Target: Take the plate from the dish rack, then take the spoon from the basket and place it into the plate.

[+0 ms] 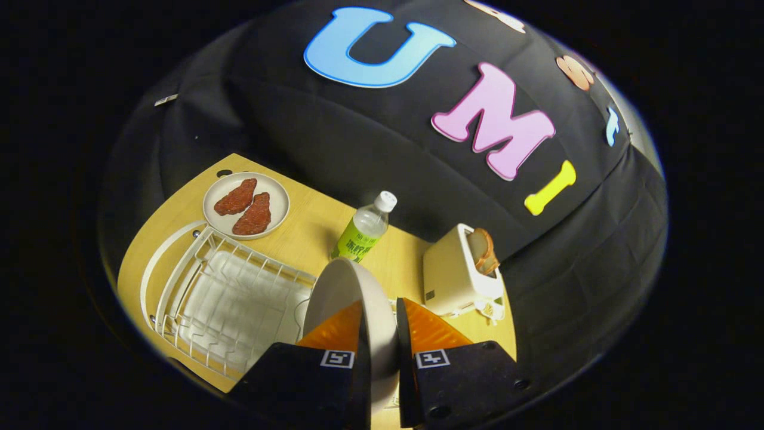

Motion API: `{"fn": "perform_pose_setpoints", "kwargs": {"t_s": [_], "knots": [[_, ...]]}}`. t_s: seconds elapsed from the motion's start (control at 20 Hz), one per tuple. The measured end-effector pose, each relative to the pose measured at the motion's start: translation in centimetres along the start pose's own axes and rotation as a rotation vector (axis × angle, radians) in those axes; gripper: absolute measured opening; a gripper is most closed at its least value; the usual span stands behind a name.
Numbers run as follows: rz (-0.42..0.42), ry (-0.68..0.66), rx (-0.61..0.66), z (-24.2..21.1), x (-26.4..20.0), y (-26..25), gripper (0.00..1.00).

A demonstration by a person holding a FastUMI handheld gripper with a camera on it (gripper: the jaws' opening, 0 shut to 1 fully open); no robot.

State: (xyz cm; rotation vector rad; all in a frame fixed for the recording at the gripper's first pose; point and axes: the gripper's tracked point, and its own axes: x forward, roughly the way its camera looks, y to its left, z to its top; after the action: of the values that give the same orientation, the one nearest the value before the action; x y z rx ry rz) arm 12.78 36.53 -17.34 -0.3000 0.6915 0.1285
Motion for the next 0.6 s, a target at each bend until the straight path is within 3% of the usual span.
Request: {"fn": "perform_pose_setpoints", "kwargs": {"t_s": [0.3, 0.6], "knots": [[0.034, -0.103, 0.134, 2.6, -2.5, -4.1, 0.22], [0.191, -0.179, 0.331, 2.0, -6.8, -10.1, 0.23]]}}
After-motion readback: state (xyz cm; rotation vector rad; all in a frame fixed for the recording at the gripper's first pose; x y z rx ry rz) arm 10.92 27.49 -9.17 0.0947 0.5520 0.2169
